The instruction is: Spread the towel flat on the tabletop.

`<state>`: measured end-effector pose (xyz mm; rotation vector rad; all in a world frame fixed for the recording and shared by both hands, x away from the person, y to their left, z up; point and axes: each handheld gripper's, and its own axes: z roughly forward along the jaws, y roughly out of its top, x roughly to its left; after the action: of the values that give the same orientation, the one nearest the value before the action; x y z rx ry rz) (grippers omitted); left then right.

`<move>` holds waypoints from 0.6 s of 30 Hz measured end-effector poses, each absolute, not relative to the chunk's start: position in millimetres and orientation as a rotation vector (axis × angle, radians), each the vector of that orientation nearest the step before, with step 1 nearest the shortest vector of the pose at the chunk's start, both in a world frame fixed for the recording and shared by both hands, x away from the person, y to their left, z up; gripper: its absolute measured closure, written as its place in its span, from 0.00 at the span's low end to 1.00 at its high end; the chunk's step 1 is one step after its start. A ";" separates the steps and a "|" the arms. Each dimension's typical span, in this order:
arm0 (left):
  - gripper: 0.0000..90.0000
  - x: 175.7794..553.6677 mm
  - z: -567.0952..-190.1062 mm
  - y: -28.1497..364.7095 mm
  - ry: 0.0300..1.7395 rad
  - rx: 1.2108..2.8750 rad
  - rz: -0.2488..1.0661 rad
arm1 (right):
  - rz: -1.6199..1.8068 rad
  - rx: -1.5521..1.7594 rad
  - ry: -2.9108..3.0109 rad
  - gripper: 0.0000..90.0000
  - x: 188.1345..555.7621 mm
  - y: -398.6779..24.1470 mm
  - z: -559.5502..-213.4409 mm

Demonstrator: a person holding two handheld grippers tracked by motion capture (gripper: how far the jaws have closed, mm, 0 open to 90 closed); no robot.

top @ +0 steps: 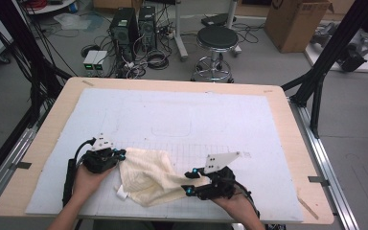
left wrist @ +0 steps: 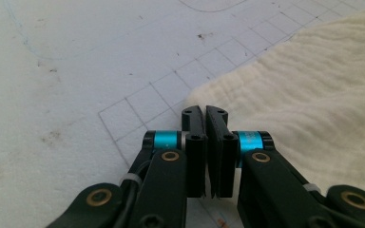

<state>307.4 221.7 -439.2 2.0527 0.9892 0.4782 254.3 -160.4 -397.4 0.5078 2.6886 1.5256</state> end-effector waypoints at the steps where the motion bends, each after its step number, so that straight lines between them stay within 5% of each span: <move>1: 0.96 307.3 -439.1 221.4 0.990 2.051 0.480 | 1.553 0.515 2.667 0.61 258.1 -162.0 -394.1; 18: 0.96 305.7 -436.4 227.9 0.994 2.011 0.504 | 1.404 0.689 2.681 0.72 326.5 -126.4 -411.6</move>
<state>305.7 227.9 -436.4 2.0111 0.9936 0.5036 326.5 -126.4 -411.6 0.6886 2.6814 1.4036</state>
